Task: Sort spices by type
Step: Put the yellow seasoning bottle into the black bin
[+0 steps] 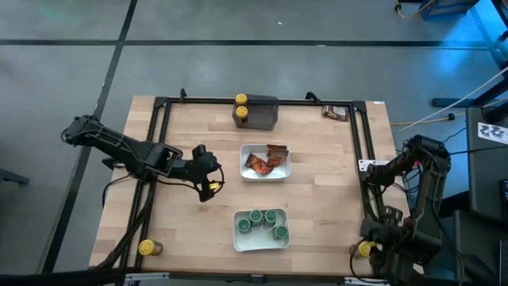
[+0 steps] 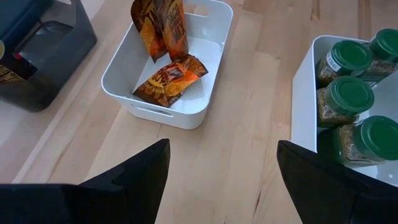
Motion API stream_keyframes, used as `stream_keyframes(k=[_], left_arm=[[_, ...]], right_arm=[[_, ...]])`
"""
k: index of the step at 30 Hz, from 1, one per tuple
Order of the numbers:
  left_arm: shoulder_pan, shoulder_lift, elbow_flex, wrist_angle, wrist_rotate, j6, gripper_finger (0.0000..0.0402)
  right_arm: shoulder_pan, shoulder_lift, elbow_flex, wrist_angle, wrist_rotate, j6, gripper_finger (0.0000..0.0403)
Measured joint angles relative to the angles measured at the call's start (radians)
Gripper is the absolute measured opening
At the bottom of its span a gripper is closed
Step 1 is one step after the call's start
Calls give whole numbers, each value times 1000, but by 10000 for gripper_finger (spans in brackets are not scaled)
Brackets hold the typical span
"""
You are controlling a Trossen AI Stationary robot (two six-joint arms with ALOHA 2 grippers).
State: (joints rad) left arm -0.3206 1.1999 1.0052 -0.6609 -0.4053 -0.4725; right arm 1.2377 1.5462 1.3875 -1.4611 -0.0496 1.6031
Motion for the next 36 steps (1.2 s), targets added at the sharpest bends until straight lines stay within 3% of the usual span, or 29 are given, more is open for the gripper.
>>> stream_keyframes(k=[9,17,22,36], left_arm=[[1,0,0,0,-15,13,280],[1,0,0,0,-17,13,280],[1,0,0,0,-18,4,280],[1,0,0,0,-18,4,280]], right_arm=[[0,10,0,188,-66,69,344],[-1,29,0,177,58,139,344],[-1,57,0,178,40,253,344],[-1,70,-69,274,4,249,344]])
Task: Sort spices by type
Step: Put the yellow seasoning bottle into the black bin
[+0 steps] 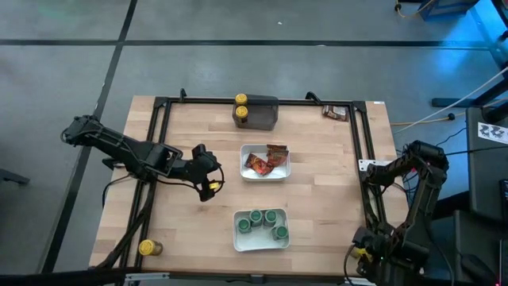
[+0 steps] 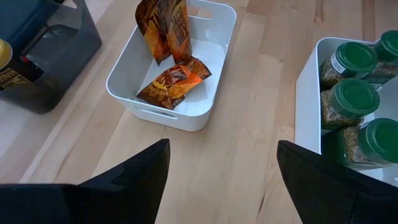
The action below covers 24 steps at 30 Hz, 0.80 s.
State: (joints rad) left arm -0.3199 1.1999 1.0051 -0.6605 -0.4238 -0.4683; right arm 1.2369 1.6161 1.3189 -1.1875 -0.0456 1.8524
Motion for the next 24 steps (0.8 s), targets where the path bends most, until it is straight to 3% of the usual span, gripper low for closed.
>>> stream_keyframes(k=[18,24], left_arm=[[0,0,0,0,0,7,280],[0,0,0,0,0,8,280]], right_arm=[[0,0,-164,153,-19,-84,343],[0,0,-189,178,-21,-85,288]])
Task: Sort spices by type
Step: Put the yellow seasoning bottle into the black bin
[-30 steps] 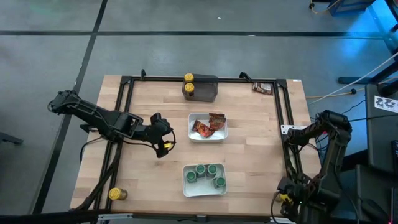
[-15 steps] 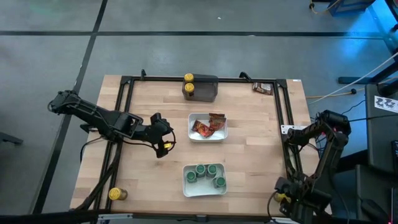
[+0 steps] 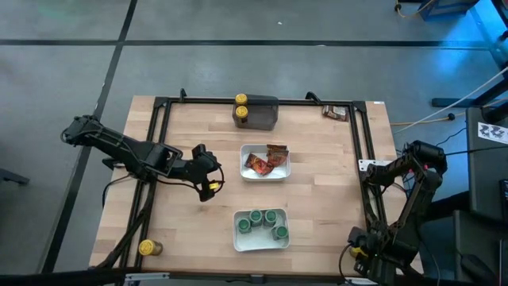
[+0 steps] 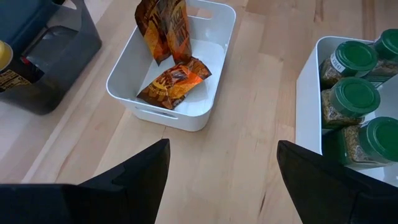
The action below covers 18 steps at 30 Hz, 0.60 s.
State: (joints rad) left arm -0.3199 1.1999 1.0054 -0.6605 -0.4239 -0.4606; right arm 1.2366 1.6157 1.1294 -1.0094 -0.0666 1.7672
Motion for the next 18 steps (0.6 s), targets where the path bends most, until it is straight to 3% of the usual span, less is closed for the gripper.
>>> stream_keyframes(k=[4,13,18], left_arm=[[0,0,0,0,0,0,280],[0,0,0,0,0,2,280],[0,0,0,0,0,43,280]], right_arm=[[0,-1,0,-8,3,0,230],[-26,-3,23,-26,4,-20,229],[-105,-29,108,-144,61,-74,230]])
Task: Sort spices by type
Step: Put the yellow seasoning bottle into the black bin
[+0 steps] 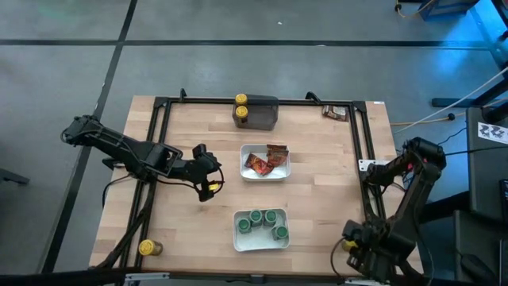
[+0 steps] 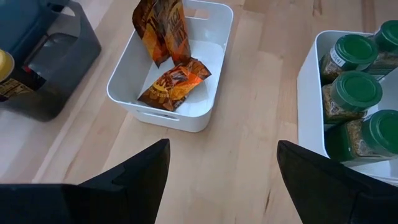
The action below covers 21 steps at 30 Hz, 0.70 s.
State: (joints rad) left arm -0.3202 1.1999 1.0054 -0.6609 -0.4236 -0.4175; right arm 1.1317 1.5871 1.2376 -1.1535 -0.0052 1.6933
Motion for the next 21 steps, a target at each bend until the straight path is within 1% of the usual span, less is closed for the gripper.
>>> stream_keyframes(k=[3,6,10,13,21], left_arm=[[0,0,0,0,0,2,280],[0,0,0,-3,0,6,280],[0,0,0,-18,0,6,280],[0,0,0,-27,0,23,280],[0,0,0,-39,-8,116,280]], right_arm=[[-62,-24,74,-117,54,-50,233],[-130,-42,146,-209,126,-133,232],[-243,-68,221,-296,223,-266,232],[-343,-79,259,-320,271,-378,236],[-655,-81,302,-310,283,-709,238]])
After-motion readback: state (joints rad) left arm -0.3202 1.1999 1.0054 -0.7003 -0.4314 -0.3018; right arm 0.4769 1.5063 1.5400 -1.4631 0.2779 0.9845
